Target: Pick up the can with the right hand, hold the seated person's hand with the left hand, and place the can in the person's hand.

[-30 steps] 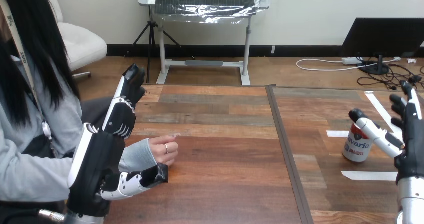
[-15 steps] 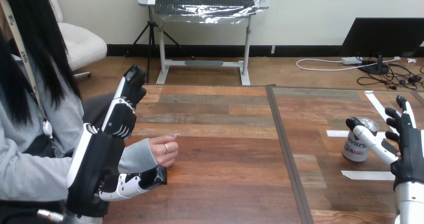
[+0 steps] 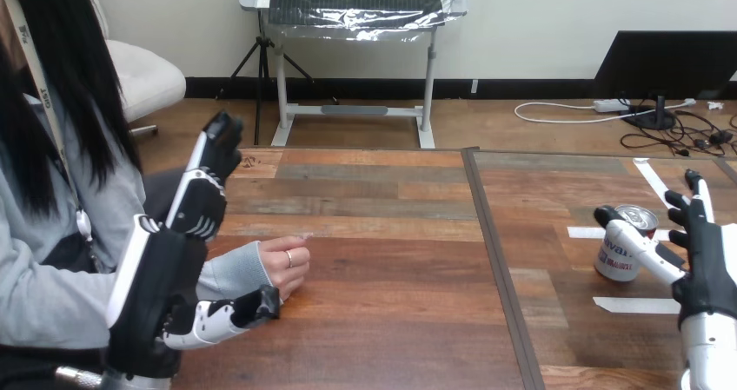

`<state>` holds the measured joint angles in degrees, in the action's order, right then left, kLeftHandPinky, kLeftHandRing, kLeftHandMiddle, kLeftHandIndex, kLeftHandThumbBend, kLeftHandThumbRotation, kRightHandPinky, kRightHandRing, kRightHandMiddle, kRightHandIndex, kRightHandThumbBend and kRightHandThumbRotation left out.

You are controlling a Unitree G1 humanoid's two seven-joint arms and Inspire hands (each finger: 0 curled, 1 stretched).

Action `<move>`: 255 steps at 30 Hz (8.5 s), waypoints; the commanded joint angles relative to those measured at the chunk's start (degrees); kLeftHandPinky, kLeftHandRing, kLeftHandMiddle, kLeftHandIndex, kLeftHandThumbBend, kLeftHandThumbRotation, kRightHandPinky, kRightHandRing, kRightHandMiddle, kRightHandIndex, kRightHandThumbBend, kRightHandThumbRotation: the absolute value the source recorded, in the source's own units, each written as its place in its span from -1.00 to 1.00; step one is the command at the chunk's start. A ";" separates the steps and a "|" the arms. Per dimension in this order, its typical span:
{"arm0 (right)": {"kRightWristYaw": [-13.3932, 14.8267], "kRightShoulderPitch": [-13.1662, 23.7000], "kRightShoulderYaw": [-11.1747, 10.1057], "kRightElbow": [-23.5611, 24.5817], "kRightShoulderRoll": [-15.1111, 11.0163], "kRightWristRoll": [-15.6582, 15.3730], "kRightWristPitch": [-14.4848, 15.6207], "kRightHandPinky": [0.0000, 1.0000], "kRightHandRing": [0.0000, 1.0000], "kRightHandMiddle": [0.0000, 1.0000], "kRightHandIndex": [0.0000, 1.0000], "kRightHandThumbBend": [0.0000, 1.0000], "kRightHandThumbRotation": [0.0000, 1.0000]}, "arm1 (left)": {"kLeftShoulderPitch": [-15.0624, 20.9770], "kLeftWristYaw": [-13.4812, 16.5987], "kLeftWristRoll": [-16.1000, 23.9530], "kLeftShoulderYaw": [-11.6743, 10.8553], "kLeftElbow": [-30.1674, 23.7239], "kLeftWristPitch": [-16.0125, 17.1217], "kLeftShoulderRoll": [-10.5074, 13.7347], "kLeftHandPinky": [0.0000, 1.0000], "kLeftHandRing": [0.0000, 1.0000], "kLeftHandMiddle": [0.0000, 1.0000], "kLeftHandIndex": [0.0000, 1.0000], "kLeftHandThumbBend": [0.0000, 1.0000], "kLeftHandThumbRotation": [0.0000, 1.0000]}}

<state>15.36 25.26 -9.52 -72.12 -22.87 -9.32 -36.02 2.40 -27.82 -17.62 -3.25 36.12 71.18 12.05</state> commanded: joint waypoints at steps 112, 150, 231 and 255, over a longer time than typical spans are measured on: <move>-3.16 9.91 3.86 -2.69 -0.19 -2.67 7.02 0.70 0.83 0.86 1.00 1.00 0.24 | -1.11 -9.63 -11.30 -2.17 -9.50 -4.38 2.77 0.84 1.00 1.00 1.00 1.00 0.31; 1.83 13.01 2.87 -3.08 2.60 -0.52 15.04 0.12 0.25 0.31 0.35 0.84 -0.87 | -3.48 -14.31 -15.46 -3.22 -14.89 -7.41 2.89 0.77 0.98 1.00 1.00 1.00 0.26; 3.77 10.79 3.69 5.28 4.50 1.51 6.10 -0.32 -0.21 -0.04 -0.02 0.65 -1.00 | -0.80 -14.03 -9.24 -5.02 -14.51 -7.58 -0.61 0.88 1.00 1.00 1.00 1.00 0.30; 0.22 8.97 4.77 12.44 6.51 1.71 2.76 -0.32 -0.20 -0.05 -0.03 0.56 -1.00 | -2.64 -7.11 1.65 -5.83 -18.75 -13.87 2.25 0.91 1.00 1.00 1.00 1.00 -0.03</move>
<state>16.11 32.55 -5.04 -64.45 -16.69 -7.86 -30.45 -2.19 -37.15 -19.56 -8.01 20.38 57.94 12.29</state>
